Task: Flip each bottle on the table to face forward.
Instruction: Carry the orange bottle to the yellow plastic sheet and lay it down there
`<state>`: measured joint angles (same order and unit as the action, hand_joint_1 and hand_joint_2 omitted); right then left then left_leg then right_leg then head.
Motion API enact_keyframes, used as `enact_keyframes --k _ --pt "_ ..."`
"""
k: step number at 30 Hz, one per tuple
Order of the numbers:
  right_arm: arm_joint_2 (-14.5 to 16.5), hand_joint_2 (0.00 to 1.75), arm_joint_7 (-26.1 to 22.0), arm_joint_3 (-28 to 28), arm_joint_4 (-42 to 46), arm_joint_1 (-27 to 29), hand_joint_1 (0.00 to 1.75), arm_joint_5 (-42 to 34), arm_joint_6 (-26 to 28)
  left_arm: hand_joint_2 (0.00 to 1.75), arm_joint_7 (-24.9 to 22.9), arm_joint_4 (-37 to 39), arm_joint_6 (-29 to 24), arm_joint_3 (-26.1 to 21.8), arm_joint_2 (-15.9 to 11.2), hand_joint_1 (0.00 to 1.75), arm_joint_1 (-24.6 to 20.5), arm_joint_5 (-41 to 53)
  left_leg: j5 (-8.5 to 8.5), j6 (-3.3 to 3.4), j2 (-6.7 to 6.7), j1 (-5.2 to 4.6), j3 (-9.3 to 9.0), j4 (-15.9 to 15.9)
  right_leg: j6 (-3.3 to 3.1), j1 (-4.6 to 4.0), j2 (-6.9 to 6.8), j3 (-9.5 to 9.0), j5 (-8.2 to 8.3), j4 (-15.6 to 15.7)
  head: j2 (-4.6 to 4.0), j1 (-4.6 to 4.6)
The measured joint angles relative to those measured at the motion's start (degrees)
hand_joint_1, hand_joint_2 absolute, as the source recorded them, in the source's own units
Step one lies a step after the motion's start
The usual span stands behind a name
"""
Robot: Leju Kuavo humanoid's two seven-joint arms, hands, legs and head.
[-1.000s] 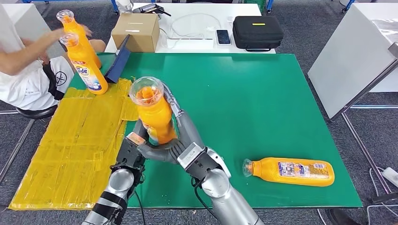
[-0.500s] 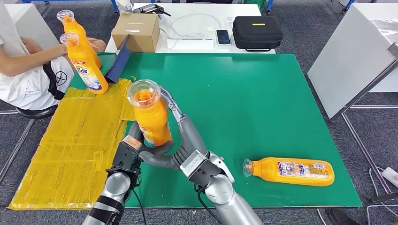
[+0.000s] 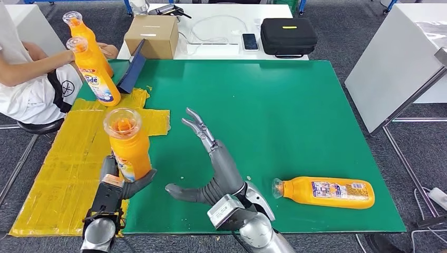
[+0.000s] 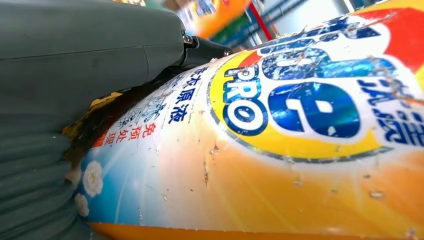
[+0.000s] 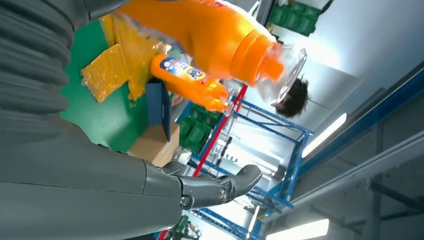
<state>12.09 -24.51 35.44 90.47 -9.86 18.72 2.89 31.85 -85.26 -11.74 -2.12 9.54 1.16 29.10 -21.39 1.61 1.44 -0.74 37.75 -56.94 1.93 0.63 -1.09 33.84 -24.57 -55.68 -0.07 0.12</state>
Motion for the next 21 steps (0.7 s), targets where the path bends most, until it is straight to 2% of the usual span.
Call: enact_keyframes --k 4,7,10,15,18,21 --pt "-0.55 1.75 0.01 0.01 0.9 0.5 0.0 0.29 0.12 1.75 -0.35 -0.39 -1.82 -1.55 -0.15 1.75 0.07 1.99 0.05 0.05 0.0 -0.01 0.01 -0.01 0.04 0.01 -0.01 -0.19 0.08 0.0 0.0 -0.01" --pt "-1.12 1.75 -0.02 -0.06 1.06 0.65 0.0 0.81 0.31 1.75 -2.04 -0.1 -7.77 -2.47 -0.78 1.75 -0.27 8.55 0.06 0.06 0.01 -0.02 0.0 -0.03 0.07 0.01 -0.01 -0.56 0.12 0.0 0.0 0.0" --pt "-2.31 1.75 -0.34 -0.62 1.19 0.91 0.0 1.31 0.9 1.75 -4.35 2.38 -13.86 -3.7 -2.51 1.75 -1.81 16.14 0.07 0.06 0.0 -0.01 -0.02 -0.03 0.07 0.01 -0.01 -0.45 0.12 0.0 0.0 0.01" --pt "-5.6 1.75 -1.82 -4.23 1.36 1.65 0.0 0.8 1.95 1.75 -9.27 14.45 -21.96 -5.14 -5.77 1.75 -9.46 27.49 0.13 0.11 -0.08 0.03 -0.06 -0.03 0.05 0.01 -0.08 -0.03 0.09 0.01 0.01 -0.01" --pt "-7.52 1.75 -3.12 -7.87 1.7 2.87 0.0 0.49 1.93 1.75 -15.25 23.4 -26.59 -5.19 -7.47 1.75 -14.8 35.88 0.19 0.14 -0.05 -0.01 -0.02 -0.03 0.15 0.01 -0.06 -0.37 0.24 -0.01 0.0 -0.02" --pt "-9.01 1.75 -4.05 -11.42 1.82 3.72 0.0 0.18 1.55 1.75 -20.75 30.54 -27.84 -5.34 -9.08 1.75 -18.35 43.21 0.25 0.16 0.06 -0.05 0.03 -0.04 0.17 0.02 0.02 -0.58 0.42 -0.01 0.0 -0.01"
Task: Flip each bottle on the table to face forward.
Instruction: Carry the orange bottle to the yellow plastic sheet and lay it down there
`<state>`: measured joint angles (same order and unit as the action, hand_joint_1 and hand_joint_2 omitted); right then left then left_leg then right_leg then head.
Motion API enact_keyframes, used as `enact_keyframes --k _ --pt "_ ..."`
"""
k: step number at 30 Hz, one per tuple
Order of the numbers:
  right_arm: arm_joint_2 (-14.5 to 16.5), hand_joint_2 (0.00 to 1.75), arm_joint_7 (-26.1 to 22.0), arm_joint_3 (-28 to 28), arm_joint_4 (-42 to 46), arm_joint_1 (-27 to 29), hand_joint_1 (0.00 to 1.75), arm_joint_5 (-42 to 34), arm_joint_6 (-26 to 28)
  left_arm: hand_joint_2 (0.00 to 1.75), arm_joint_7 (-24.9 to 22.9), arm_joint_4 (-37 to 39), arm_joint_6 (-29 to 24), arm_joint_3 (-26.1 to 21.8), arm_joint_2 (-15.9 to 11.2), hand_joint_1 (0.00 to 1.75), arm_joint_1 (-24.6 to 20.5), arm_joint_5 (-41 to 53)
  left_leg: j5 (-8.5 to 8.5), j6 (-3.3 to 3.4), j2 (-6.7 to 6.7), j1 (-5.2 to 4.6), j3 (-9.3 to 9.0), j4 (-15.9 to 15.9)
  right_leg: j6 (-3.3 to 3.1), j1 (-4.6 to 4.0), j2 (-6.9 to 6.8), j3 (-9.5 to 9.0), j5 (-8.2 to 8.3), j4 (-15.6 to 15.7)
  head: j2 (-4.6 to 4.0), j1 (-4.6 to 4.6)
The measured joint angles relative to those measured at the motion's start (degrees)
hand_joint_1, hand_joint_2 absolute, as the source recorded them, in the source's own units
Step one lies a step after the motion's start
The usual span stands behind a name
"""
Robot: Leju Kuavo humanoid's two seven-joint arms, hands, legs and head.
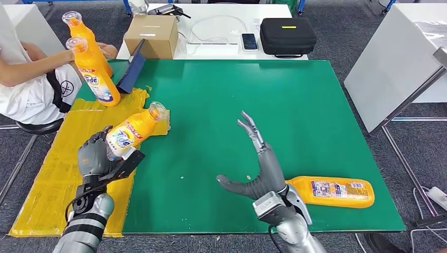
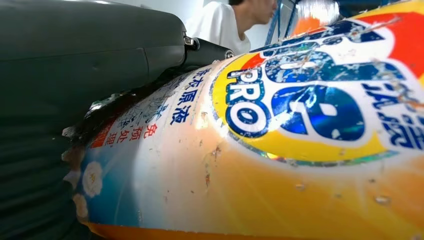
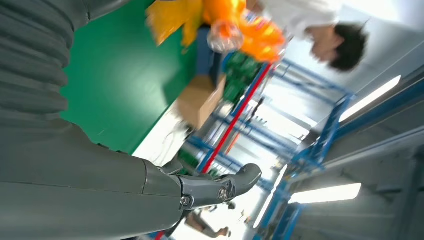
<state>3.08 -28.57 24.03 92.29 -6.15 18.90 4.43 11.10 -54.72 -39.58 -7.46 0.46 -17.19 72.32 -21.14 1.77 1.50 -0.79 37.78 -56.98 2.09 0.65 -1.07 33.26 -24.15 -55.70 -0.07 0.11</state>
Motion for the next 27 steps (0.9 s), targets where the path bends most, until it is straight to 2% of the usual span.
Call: enact_keyframes --k 4,11,16,19,23,27 --pt "-1.19 1.75 -0.83 -3.06 0.16 0.31 0.0 -0.39 -0.6 1.75 -1.92 6.16 -0.12 -0.6 -1.84 1.75 -2.69 3.14 0.0 0.0 0.03 0.0 0.01 -0.01 -0.02 0.0 0.0 0.04 0.01 0.01 0.01 0.01" --pt "-1.88 1.75 -1.13 -4.64 0.42 0.63 0.0 -0.47 -0.63 1.75 -3.5 9.86 -0.38 -1.02 -2.9 1.75 -3.79 5.79 0.0 0.0 0.04 0.01 0.0 0.0 -0.03 -0.01 0.0 0.05 -0.02 0.01 0.0 0.01" --pt "-2.32 1.75 -2.16 -4.85 1.01 0.78 0.0 -0.62 -1.32 1.75 -10.11 11.91 -0.44 -1.53 -4.34 1.75 -4.57 15.33 0.01 0.0 0.04 0.01 0.0 0.0 -0.04 -0.01 0.0 0.04 -0.02 0.01 0.01 0.0" --pt "-2.61 1.75 -2.8 -4.84 1.1 0.73 0.0 -0.6 -1.86 1.75 -15.0 14.05 -0.53 -1.01 -6.11 1.75 -5.81 17.2 0.01 0.0 0.05 0.01 -0.01 0.0 -0.04 -0.01 0.0 0.03 -0.02 0.0 0.0 -0.01" --pt "-3.05 1.75 -3.11 -4.83 1.1 0.72 0.0 -0.45 -2.21 1.75 -21.68 17.38 -0.53 2.47 -9.48 1.75 -7.75 17.56 0.02 -0.01 0.11 0.02 -0.03 0.0 -0.04 -0.01 0.01 0.03 -0.02 0.0 0.0 0.01" --pt "-3.58 1.75 -3.15 -4.85 1.1 0.71 0.0 -0.43 -2.38 1.75 -24.32 19.69 -0.59 6.88 -12.75 1.75 -8.75 17.71 0.02 -0.02 0.1 0.03 -0.03 0.01 -0.04 -0.01 0.01 0.02 -0.02 0.0 0.01 0.0"
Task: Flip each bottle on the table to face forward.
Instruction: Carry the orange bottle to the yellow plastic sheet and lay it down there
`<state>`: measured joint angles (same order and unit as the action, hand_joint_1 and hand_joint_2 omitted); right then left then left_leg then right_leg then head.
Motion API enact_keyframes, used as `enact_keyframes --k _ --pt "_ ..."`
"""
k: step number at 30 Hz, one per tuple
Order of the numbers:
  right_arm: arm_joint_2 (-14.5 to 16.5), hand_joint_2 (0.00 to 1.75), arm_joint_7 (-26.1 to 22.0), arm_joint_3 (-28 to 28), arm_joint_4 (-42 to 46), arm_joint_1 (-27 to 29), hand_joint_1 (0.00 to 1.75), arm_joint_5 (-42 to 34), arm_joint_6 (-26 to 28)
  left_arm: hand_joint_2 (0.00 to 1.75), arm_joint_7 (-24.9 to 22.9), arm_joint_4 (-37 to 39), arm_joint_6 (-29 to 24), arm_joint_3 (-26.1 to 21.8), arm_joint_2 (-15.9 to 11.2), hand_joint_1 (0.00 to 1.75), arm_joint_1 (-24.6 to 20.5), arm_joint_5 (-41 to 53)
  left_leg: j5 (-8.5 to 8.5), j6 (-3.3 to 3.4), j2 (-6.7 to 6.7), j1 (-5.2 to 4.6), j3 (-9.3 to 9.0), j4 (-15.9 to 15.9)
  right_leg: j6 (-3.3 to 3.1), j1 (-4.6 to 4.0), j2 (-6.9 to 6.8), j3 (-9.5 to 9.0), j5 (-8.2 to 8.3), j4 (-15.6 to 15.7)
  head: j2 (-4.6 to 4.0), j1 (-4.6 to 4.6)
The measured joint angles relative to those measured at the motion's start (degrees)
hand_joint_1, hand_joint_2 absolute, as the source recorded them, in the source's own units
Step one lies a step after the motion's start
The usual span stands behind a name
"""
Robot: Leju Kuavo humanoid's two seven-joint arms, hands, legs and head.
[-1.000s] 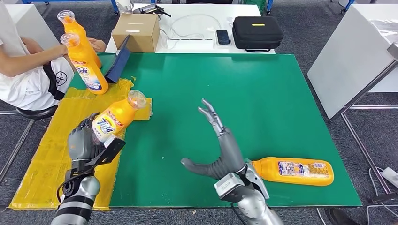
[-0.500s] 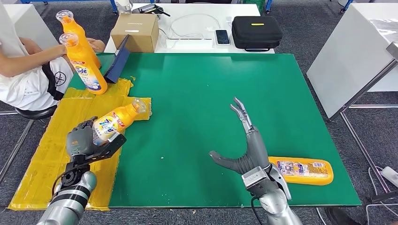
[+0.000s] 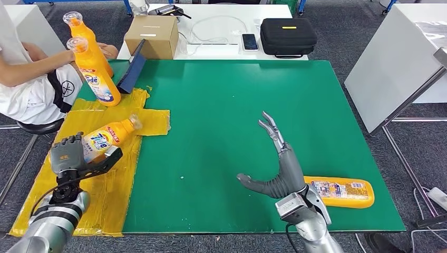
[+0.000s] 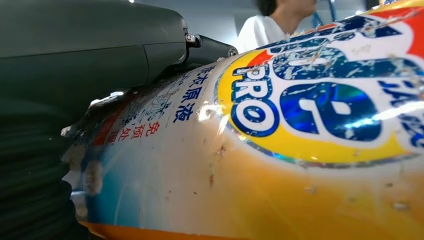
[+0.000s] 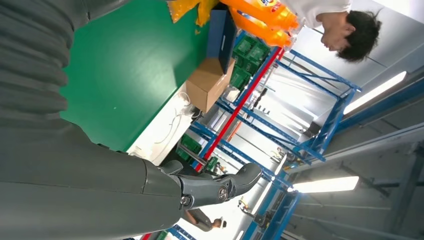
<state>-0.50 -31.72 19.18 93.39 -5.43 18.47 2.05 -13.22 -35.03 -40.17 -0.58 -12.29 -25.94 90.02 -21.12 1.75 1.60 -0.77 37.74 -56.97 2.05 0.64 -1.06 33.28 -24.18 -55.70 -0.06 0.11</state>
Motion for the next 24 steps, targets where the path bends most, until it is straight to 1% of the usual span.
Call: enact_keyframes --k 3,4,5,7,8,9,11,14,20,24 --pt "-0.33 1.75 -0.03 -0.01 -0.02 -0.1 0.0 0.0 0.01 1.75 -3.36 0.97 -0.05 4.31 -1.91 1.75 -0.39 0.04 0.0 0.0 0.0 0.0 0.0 0.0 0.0 0.0 0.0 0.01 0.0 0.0 -0.01 0.01" --pt "-0.4 1.75 -0.03 -0.01 -0.03 -0.19 0.0 0.0 0.01 1.75 -4.93 1.34 -0.07 6.38 -2.54 1.63 -0.6 0.03 0.0 0.0 0.0 0.0 0.0 0.0 0.0 0.0 0.0 0.01 0.0 0.0 -0.01 0.01" --pt "-0.46 1.75 -0.04 -0.01 -0.05 -0.3 0.0 0.0 0.02 1.75 -6.45 1.71 -0.07 8.43 -3.14 1.23 -0.86 0.02 0.0 0.0 -0.01 0.0 0.0 0.0 0.0 0.0 0.0 0.01 0.0 0.0 -0.01 0.01" --pt "-0.55 1.75 -0.07 0.01 -0.1 -0.56 0.0 0.0 0.01 1.75 -9.37 2.53 -0.08 12.85 -4.18 0.35 -1.5 0.03 0.01 0.01 -0.05 0.0 0.0 0.0 0.0 0.0 -0.01 0.0 0.0 0.0 -0.01 -0.01" --pt "-0.58 1.75 -0.08 0.01 -0.14 -0.66 0.0 0.0 0.01 1.75 -10.56 2.88 -0.09 14.86 -4.6 0.03 -1.83 0.03 0.02 0.01 -0.06 0.0 0.0 0.0 0.0 0.0 -0.02 -0.01 0.0 0.0 0.0 -0.01" --pt "-0.63 1.75 -0.09 0.01 -0.16 -0.72 0.0 0.0 0.0 1.75 -11.38 3.22 -0.09 16.78 -4.99 0.0 -2.13 0.02 0.02 0.01 -0.07 0.0 0.0 0.0 0.0 0.0 -0.02 -0.01 0.0 0.0 0.0 -0.01" --pt "-0.72 1.75 -0.1 0.02 -0.21 -0.76 0.0 0.0 0.0 1.75 -12.0 3.72 -0.09 19.56 -5.6 0.0 -2.62 0.01 0.03 0.01 -0.07 0.0 0.0 0.0 0.0 0.0 -0.02 -0.02 0.0 0.0 0.0 0.0" --pt "-0.81 1.75 -0.1 0.03 -0.26 -0.79 0.0 0.01 0.0 1.75 -11.77 4.25 -0.09 21.93 -6.02 0.0 -3.01 0.01 0.04 0.01 -0.09 0.0 0.0 0.0 0.0 0.01 -0.02 -0.02 0.0 0.0 -0.01 0.0" --pt "-0.9 1.75 -0.06 0.03 -0.45 -0.85 0.0 0.02 0.02 1.75 -6.99 4.47 -0.15 22.67 -6.01 0.0 -3.14 -0.93 0.03 0.01 -0.1 -0.02 0.0 0.0 0.0 0.02 -0.03 -0.03 0.0 0.01 -0.01 0.0" --pt "-0.93 1.75 0.02 0.03 -0.61 -0.91 0.0 0.01 0.02 1.75 -4.93 4.47 -0.18 22.18 -5.73 0.0 -3.12 -0.96 0.04 0.01 -0.1 -0.01 -0.01 0.0 0.0 0.01 -0.03 -0.03 0.0 0.01 0.0 0.01"
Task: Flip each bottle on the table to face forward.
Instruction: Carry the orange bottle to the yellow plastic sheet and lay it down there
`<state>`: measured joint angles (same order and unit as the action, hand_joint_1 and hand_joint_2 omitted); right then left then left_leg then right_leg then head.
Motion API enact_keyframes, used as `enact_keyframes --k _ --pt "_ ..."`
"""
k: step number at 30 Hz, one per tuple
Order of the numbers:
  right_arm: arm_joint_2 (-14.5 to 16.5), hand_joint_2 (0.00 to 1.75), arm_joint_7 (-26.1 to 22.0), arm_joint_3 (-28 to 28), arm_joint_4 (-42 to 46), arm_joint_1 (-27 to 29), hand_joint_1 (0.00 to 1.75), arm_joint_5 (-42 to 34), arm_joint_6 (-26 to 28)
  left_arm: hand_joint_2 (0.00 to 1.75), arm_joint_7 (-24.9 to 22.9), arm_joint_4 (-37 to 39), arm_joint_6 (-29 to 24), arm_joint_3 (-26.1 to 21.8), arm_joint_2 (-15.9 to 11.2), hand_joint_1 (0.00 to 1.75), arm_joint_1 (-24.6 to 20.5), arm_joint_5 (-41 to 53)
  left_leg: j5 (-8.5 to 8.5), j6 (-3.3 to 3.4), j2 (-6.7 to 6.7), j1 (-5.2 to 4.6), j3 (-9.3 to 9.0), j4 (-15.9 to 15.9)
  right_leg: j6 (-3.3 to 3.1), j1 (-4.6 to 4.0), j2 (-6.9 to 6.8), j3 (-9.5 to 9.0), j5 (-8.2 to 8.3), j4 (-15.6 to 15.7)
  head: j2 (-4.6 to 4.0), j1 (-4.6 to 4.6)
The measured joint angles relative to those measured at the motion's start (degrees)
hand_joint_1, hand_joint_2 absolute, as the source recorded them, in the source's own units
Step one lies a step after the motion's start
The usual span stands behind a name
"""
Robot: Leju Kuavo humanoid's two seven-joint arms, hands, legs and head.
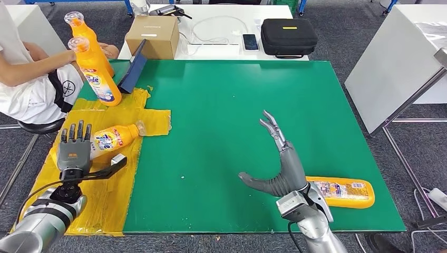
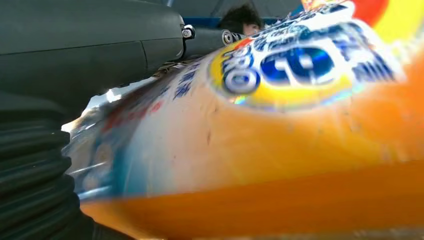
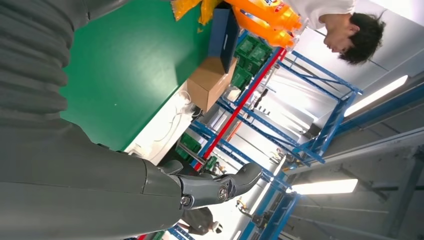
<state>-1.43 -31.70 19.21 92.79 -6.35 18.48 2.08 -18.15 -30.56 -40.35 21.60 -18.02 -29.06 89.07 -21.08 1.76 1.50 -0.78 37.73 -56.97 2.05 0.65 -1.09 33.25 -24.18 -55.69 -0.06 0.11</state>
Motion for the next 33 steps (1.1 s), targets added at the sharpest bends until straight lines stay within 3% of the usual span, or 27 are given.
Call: enact_keyframes --k 9,19,28,31,33 --pt "-0.01 1.75 0.27 0.0 -0.57 -0.24 0.0 0.12 0.03 1.75 5.43 -0.04 0.0 -4.98 1.96 0.0 0.03 0.71 0.02 0.02 -0.02 0.0 0.0 0.0 0.0 0.0 -0.01 -0.02 0.0 0.0 -0.01 0.0" --pt "-0.02 1.75 0.67 0.0 -0.92 -0.39 0.0 0.31 0.2 1.75 13.94 -3.76 0.0 -14.28 5.22 0.0 1.88 -0.86 0.02 0.02 -0.01 0.0 0.0 0.0 0.0 0.0 0.0 0.0 0.01 0.0 -0.01 0.0" --pt "-0.04 1.75 1.0 -0.04 -0.92 -0.11 0.0 0.98 0.97 1.75 36.38 -13.05 0.0 -27.47 11.48 0.0 5.28 -12.91 0.01 0.02 0.02 -0.01 0.03 -0.01 0.01 0.01 0.01 0.03 0.01 0.01 -0.01 -0.01" --pt "0.03 1.75 1.54 -0.07 -0.9 0.4 0.0 2.39 1.41 1.75 46.18 -16.17 0.03 -31.8 14.5 0.0 7.02 -21.21 -0.01 0.01 -0.02 -0.02 0.03 -0.01 0.01 0.01 0.02 -0.04 0.01 0.01 -0.01 -0.01" --pt "0.42 1.75 2.32 0.04 -0.86 0.78 0.0 4.02 1.97 1.75 49.28 -19.48 0.21 -33.11 16.17 0.0 9.91 -28.52 -0.07 -0.03 0.12 -0.04 0.01 0.0 0.01 0.01 0.17 -0.03 0.01 0.01 -0.01 -0.01"
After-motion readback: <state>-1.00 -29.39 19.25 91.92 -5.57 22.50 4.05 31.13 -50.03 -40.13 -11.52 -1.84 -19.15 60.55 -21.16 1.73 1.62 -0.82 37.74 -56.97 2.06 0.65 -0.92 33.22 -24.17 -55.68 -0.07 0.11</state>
